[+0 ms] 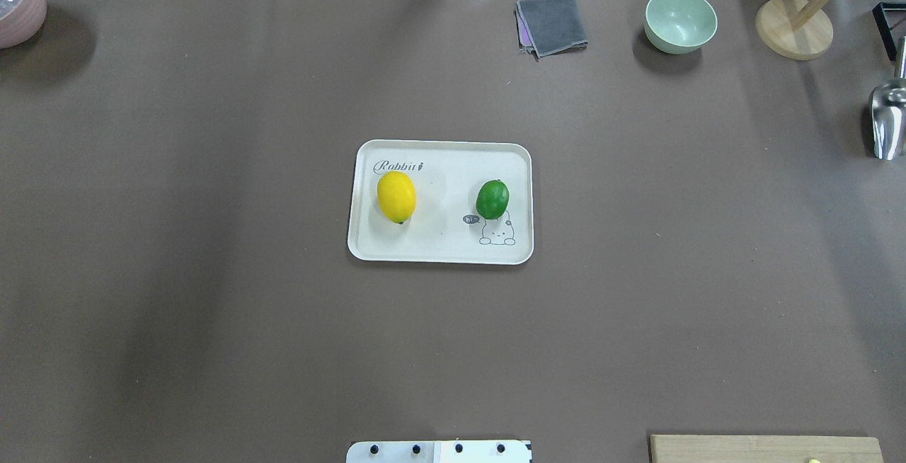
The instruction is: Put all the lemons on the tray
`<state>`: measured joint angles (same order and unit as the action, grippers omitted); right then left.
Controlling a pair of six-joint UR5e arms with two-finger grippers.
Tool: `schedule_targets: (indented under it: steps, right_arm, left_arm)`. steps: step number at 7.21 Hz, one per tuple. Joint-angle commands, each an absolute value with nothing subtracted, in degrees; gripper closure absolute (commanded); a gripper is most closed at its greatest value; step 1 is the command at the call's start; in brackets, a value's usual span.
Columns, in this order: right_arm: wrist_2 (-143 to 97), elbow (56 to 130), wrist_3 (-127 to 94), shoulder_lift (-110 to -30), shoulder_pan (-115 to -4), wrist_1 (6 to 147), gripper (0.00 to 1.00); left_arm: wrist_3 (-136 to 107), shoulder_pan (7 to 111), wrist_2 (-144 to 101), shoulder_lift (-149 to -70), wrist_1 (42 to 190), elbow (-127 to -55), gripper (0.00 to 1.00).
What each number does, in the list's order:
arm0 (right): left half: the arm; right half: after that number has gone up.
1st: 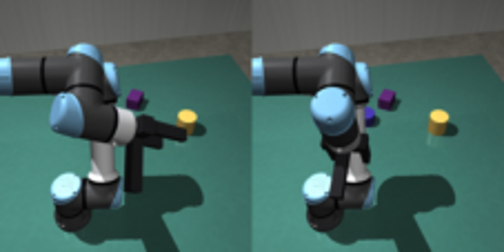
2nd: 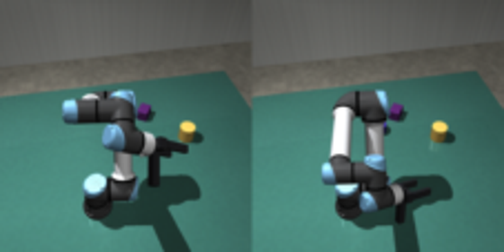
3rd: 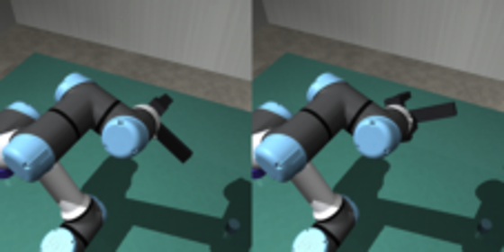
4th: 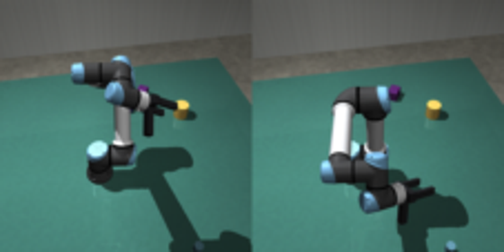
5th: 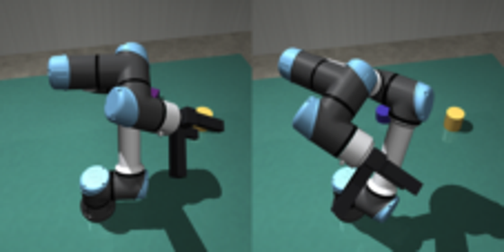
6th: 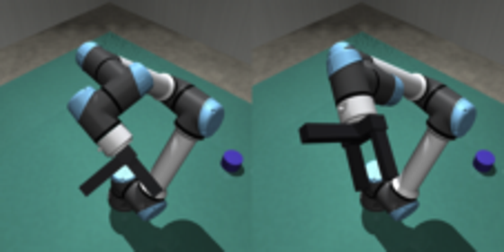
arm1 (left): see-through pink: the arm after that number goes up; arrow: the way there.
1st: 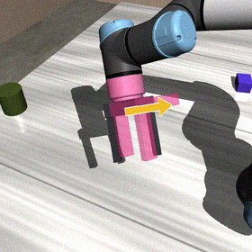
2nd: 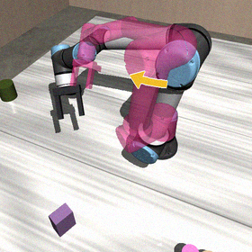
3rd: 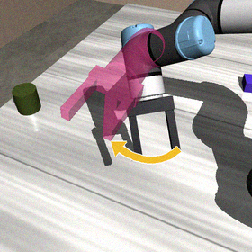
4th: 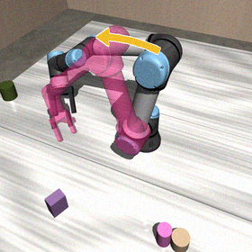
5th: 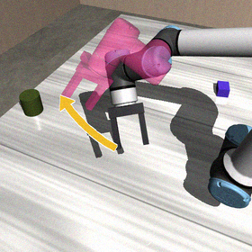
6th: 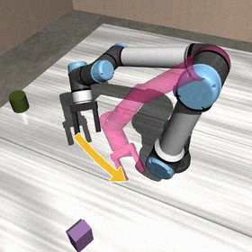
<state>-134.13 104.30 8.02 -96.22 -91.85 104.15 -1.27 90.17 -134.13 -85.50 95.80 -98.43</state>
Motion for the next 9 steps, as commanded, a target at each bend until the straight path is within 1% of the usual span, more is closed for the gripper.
schedule_targets:
  steps: [1, 9]
  right_arm:
    - [-134.2, 104.2, 8.0, -96.2, -91.8, 104.2, 0.00]
    - [-133.9, 103.9, 8.1, -96.2, -91.8, 104.2, 0.00]
  left_arm:
    - [-1.3, 90.3, -134.1, -85.3, 95.7, -98.3, 0.02]
    - [-1.4, 90.3, -132.0, -85.5, 95.7, -98.0, 0.02]
